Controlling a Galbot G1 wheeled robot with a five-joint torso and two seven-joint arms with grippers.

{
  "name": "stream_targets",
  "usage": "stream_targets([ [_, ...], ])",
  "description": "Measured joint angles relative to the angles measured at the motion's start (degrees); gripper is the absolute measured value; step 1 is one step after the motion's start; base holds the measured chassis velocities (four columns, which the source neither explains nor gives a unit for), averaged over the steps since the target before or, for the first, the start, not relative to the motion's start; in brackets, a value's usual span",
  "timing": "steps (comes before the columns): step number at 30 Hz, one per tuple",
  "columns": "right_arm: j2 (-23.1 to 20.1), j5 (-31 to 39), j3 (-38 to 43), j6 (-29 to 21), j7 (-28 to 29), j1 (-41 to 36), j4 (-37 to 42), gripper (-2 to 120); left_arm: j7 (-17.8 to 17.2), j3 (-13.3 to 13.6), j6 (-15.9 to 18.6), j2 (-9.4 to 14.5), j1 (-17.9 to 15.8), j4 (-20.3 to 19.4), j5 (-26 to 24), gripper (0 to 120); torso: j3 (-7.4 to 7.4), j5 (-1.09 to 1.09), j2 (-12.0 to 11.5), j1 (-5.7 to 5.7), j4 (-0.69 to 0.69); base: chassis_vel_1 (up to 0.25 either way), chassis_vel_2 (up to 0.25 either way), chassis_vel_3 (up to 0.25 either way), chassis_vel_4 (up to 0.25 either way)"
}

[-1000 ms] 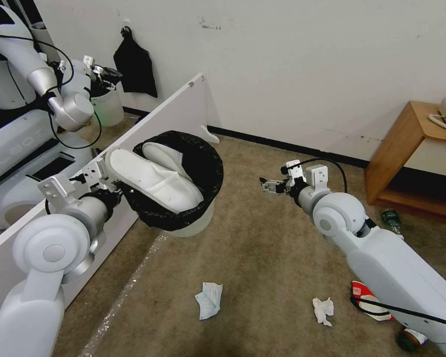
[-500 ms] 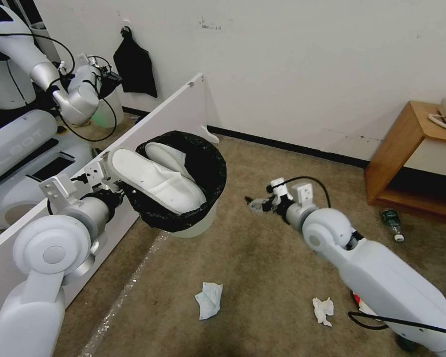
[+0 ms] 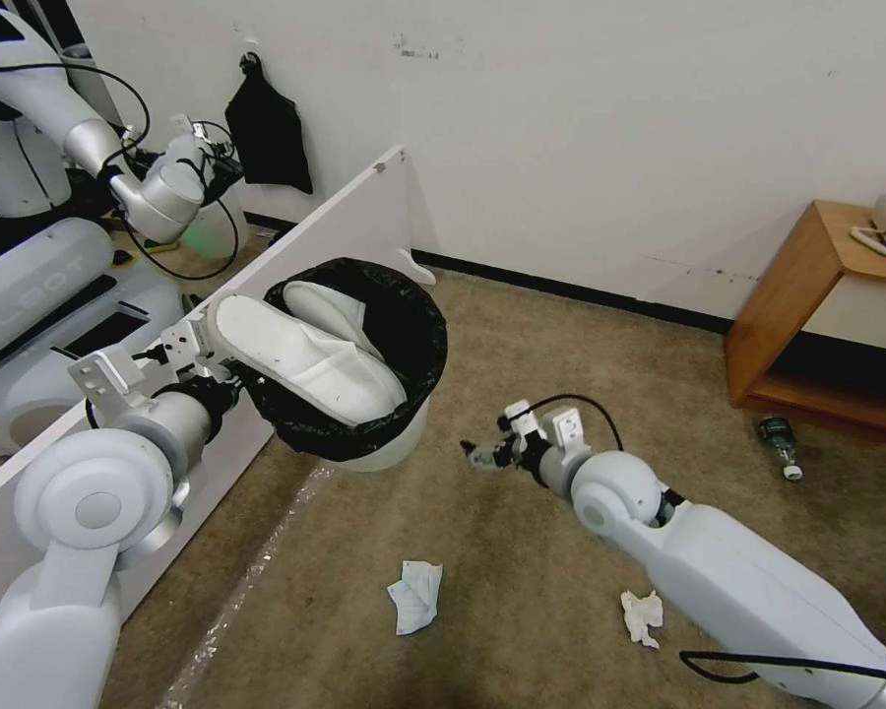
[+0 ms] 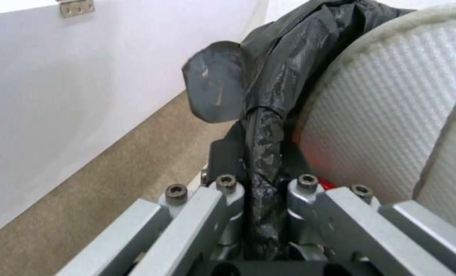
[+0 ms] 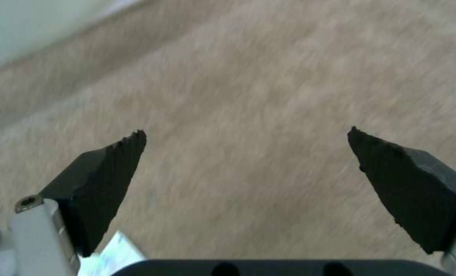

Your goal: Pick up the trash bin, then pick up the garbage from the floor and place it into the trash bin.

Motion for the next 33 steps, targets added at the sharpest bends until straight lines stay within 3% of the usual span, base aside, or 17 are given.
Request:
stream_targets([
  [14,0.7,-4.2,-9.4,4.1,-8.5,2.0,-6.2,100,-0.1,-0.3,0.0,-0.4,1.0,-0.9,0.3,4,0.01,-0.01,0.0,0.0,0.01,0.0,0.0,0.0,0.0],
  [28,2.3,-6.9,-12.3,5.3,-11.6,1.9,-10.4,100,-0.1,-0.3,0.0,-0.7,1.3,-1.3,0.4,4,0.01,0.0,0.0,0.0,0.0,0.0,0.0,0.0,0.0],
  [33,3.9,-9.3,-13.6,7.9,-14.3,2.1,-14.8,100,-0.1,-0.1,0.0,-0.8,1.4,-1.3,0.6,4,0.01,0.0,0.0,0.0,0.0,0.0,0.0,0.0,0.0],
])
